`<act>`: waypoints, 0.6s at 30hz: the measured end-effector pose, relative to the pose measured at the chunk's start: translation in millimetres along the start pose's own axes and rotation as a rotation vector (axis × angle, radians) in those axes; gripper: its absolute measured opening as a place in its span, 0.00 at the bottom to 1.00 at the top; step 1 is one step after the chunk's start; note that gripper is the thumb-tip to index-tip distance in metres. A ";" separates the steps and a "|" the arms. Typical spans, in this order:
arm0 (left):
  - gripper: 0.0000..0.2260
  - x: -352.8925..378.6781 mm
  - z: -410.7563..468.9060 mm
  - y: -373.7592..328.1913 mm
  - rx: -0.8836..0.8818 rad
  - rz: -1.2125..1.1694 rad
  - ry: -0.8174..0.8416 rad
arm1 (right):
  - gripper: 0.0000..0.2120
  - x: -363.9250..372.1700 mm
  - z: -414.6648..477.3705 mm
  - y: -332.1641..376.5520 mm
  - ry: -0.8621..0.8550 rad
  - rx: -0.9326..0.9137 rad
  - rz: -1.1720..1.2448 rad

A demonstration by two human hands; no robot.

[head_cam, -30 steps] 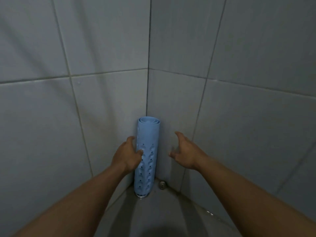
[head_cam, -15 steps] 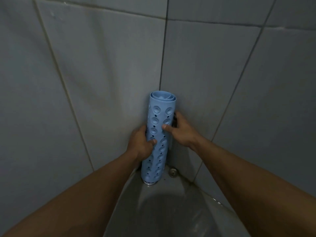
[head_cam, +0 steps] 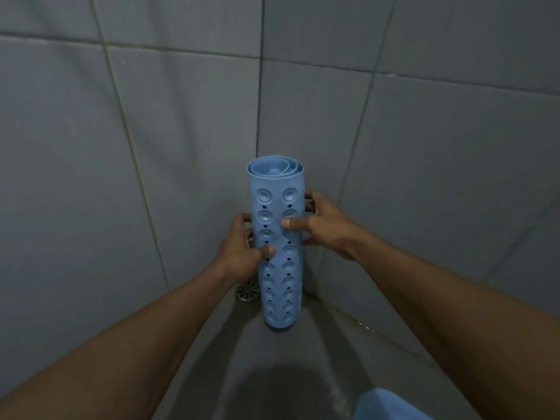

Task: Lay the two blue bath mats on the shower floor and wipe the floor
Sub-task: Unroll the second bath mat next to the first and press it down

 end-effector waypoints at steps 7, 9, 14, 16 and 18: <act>0.28 58.3 -77.7 -62.2 0.030 -0.097 0.169 | 0.27 -63.8 -105.3 59.0 -0.064 0.037 -0.099; 0.29 70.6 -94.6 -75.6 0.020 -0.092 0.200 | 0.29 -77.8 -124.3 71.7 -0.078 0.040 -0.105; 0.26 101.5 -137.3 -93.9 0.059 -0.048 0.257 | 0.32 -101.6 -182.7 72.6 -0.116 0.005 -0.078; 0.26 114.2 -157.9 -96.0 0.071 -0.018 0.255 | 0.33 -112.5 -211.3 61.3 -0.160 -0.004 -0.044; 0.27 127.2 -182.8 -99.2 0.071 0.005 0.256 | 0.33 -120.7 -242.9 52.6 -0.194 -0.005 -0.028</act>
Point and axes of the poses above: each hand's wrist, its own z-axis towards the middle knuckle, its own x-axis out of the palm, y = z × x, the point moved 7 cm from there along z, towards the middle knuckle, and after that the axes turned 7 degrees about -x, right-handed, at the moved point
